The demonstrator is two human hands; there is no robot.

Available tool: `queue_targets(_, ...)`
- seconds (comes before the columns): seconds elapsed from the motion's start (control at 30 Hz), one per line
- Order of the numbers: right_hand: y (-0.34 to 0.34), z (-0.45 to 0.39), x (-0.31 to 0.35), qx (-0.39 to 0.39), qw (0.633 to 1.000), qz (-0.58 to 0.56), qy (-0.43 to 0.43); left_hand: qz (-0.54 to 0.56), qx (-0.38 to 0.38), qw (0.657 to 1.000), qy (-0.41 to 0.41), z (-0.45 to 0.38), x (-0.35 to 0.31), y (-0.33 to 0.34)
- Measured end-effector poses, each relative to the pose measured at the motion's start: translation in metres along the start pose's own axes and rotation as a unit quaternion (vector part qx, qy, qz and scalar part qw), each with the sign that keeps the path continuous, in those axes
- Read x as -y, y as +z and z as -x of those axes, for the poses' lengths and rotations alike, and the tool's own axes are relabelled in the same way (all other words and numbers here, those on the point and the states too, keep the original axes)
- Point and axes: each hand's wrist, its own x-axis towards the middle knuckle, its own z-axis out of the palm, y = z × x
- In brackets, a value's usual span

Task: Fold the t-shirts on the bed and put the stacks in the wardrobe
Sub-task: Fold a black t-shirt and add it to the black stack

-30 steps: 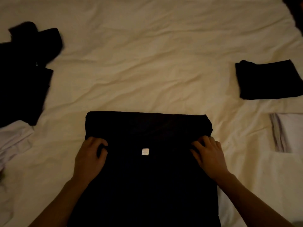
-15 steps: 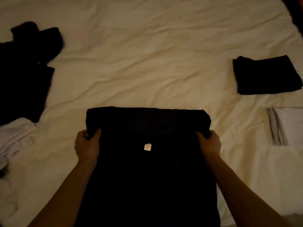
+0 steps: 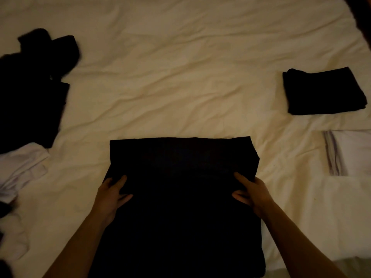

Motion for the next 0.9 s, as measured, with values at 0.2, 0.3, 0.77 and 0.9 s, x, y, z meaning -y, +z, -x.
queue_targets(0.2, -0.003, -0.004, 0.011, 0.041, 0.998, -0.045, 0.006, -0.017, 0.009, 1.000, -0.011, -0.003, -0.022, 0.005)
queue_targets(0.3, -0.008, 0.002, 0.004, 0.058, 0.996, 0.061, 0.008, -0.086, 0.018, 0.996, -0.034, 0.001, -0.019, -0.004)
queue_targets(0.77, 0.006, -0.053, 0.090, -0.021, 0.961, 0.234, -0.147, -0.207, -0.074, 0.970, 0.108, -0.056, -0.095, 0.026)
queue_targets(0.9, 0.011, -0.048, 0.090, -0.018, 0.971, 0.168, -0.170, -0.141, -0.031, 0.984, 0.100, -0.063, -0.102, 0.027)
